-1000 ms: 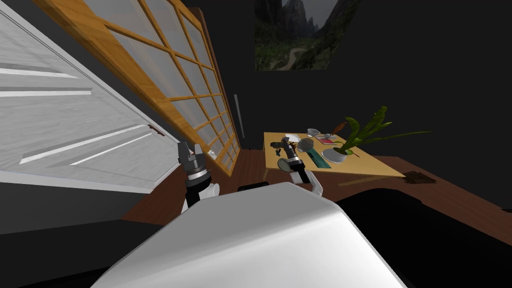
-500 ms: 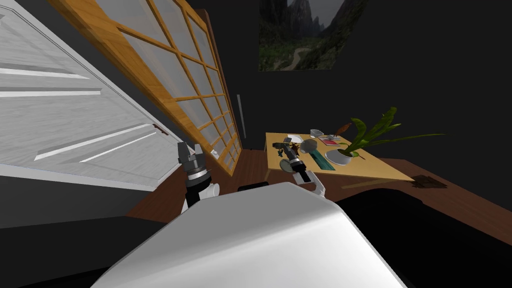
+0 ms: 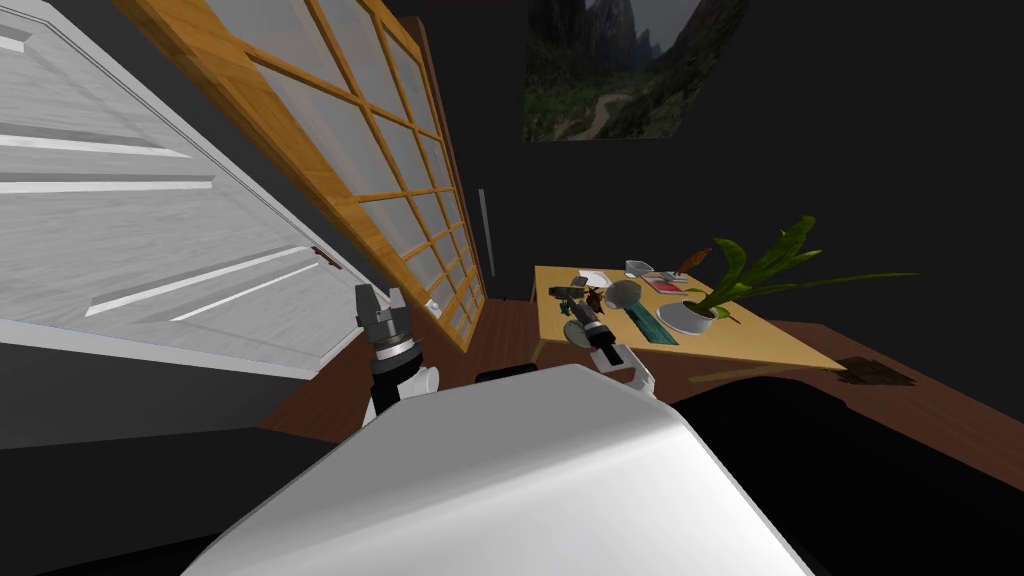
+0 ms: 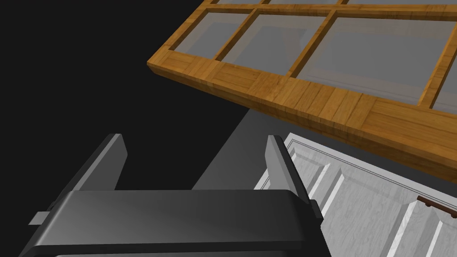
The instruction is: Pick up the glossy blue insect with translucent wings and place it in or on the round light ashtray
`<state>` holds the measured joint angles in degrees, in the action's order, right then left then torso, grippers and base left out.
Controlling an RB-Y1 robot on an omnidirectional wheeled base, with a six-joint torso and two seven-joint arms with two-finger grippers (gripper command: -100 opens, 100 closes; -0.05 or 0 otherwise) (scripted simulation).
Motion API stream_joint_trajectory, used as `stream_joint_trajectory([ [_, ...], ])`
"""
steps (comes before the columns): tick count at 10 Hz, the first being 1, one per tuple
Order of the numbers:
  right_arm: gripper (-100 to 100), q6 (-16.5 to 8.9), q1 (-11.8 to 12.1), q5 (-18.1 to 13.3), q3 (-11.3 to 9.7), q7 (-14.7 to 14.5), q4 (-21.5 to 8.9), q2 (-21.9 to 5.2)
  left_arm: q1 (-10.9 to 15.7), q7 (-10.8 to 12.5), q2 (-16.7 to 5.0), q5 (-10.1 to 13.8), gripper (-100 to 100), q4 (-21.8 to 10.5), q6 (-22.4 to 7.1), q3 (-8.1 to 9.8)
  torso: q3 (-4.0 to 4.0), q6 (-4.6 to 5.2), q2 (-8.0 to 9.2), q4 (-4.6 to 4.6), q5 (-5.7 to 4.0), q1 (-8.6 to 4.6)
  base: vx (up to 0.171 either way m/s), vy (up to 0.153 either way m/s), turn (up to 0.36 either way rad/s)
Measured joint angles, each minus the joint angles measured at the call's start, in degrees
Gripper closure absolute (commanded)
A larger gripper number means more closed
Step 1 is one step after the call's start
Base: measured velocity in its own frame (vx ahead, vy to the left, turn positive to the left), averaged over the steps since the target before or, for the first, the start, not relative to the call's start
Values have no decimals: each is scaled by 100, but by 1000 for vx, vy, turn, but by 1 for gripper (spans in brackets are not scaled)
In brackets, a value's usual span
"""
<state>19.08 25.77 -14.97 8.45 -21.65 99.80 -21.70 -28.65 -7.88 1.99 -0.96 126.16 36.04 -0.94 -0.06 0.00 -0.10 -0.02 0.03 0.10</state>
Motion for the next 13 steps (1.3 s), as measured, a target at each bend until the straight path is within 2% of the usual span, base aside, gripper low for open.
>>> stream_joint_trajectory([
  [1, -100, -101, 44, -77, 21, -48, -51, -87, 0, 0, 0, 0, 0, 0, 0, 0, -1, 0, -2, 0, 1, 3, 30, 25, 11],
  [4, -100, -188, -41, -197, 66, -149, -478, -222, 0, 0, 0, 0, 0, 0, 0, 0, 0, 1, 0, 0, 0, -2, 30, 24, 25],
  [7, -100, -207, -156, -329, 108, -267, -1037, -355, 0, 0, 0, 0, 0, 0, 0, 0, -1, 0, -1, 0, -1, -2, 37, 29, 33],
  [9, -100, -218, -112, -485, 155, -433, -1427, -410, 0, 0, 0, 0, 0, 0, 0, 0, -7, 0, -11, -2, 2, 7, 64, 45, 38],
  [11, -100, -397, -78, -586, 145, -497, -1554, -524, 0, 0, 0, 0, 0, 0, 0, 0, -5, 0, -8, -2, 0, -2, 27, 12, 9],
  [13, -100, -341, -87, -623, 179, -536, -1831, -573, 0, 0, 0, 0, 0, 0, 0, 0, 2, 1, 3, 1, -1, -5, 22, 13, 21],
])
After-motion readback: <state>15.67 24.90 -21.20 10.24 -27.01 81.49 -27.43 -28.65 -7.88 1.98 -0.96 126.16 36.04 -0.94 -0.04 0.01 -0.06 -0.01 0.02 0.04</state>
